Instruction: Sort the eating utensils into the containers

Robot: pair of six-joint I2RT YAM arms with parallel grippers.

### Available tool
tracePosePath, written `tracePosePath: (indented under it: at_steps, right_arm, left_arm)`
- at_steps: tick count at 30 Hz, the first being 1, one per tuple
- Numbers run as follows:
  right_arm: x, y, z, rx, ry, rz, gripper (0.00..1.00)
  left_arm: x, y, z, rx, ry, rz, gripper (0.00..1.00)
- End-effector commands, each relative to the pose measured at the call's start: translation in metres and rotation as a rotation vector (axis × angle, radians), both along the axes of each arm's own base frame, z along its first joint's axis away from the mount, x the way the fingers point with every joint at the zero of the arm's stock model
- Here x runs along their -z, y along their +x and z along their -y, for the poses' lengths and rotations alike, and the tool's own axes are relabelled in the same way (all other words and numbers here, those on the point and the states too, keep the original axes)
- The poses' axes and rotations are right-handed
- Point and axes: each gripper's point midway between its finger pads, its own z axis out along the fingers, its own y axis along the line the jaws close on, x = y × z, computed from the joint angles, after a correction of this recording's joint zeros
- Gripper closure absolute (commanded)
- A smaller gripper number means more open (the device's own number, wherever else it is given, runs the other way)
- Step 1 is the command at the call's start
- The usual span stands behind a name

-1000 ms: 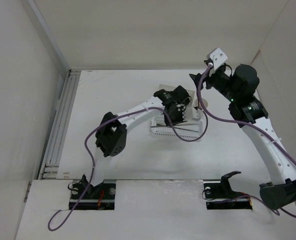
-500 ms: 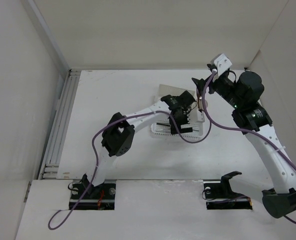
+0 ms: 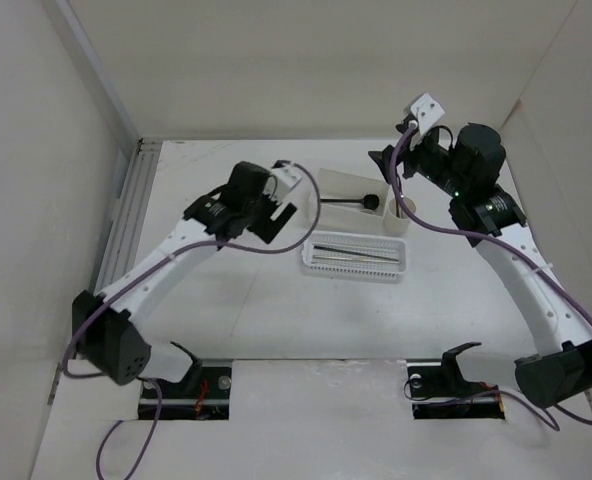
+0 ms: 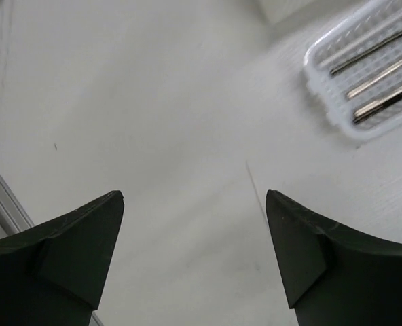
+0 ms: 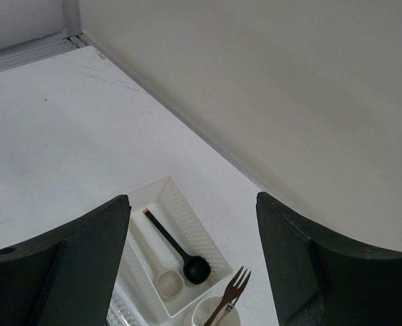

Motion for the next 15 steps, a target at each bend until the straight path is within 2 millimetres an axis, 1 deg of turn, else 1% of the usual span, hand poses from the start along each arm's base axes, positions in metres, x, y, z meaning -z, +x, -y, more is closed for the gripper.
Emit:
tracePosePath:
  at_steps: [1, 2, 3, 4, 5, 6, 7, 8, 9, 11, 12, 13, 15]
  right_arm:
    - [-0.032, -0.002, -0.015, -0.052, 0.055, 0.061, 0.20]
    - [-0.032, -0.004, -0.018, -0.061, 0.055, 0.061, 0.20]
    - [-0.028, -0.004, -0.025, -0.070, 0.059, 0.045, 0.20]
    - [-0.028, -0.004, -0.025, -0.070, 0.059, 0.044, 0.20]
    - [-0.023, -0.004, -0.033, -0.087, 0.056, 0.033, 0.20]
    - [-0.019, -0.004, -0.040, -0.102, 0.053, 0.023, 0.20]
    - [-0.019, -0.003, -0.038, -0.093, 0.053, 0.023, 0.20]
    - [-0.019, -0.007, -0.045, -0.109, 0.053, 0.023, 0.20]
    - [-0.019, -0.006, -0.043, -0.100, 0.053, 0.023, 0.20]
    - [-0.019, -0.010, -0.050, -0.112, 0.053, 0.023, 0.20]
    - [-0.019, -0.008, -0.049, -0.100, 0.054, 0.023, 0.20]
    - [-0.019, -0.009, -0.050, -0.094, 0.054, 0.023, 0.20]
    - [-0.019, -0.009, -0.051, -0.088, 0.055, 0.023, 0.20]
  left_arm:
    - [0.065, -0.048, -0.046, -0.113, 0.015, -0.225, 0.19]
    - [0.077, -0.061, -0.048, -0.077, 0.007, -0.277, 0.20]
    - [0.106, -0.080, -0.059, -0.039, 0.062, -0.333, 0.23]
    - [0.116, -0.083, -0.066, -0.046, 0.089, -0.324, 0.23]
    - [0.117, -0.082, -0.064, -0.023, 0.097, -0.276, 0.23]
    - [0.122, -0.083, -0.067, -0.008, 0.115, -0.261, 0.22]
    - [0.136, -0.091, -0.071, 0.038, 0.159, -0.274, 0.22]
    - [0.140, -0.091, -0.075, 0.040, 0.177, -0.268, 0.20]
    - [0.143, -0.091, -0.076, 0.051, 0.185, -0.266, 0.20]
    - [0.153, -0.097, -0.074, 0.088, 0.189, -0.292, 0.19]
    - [0.162, -0.101, -0.075, 0.094, 0.195, -0.317, 0.18]
    - [0.164, -0.102, -0.069, 0.111, 0.173, -0.326, 0.18]
    - [0.172, -0.105, -0.069, 0.108, 0.165, -0.343, 0.16]
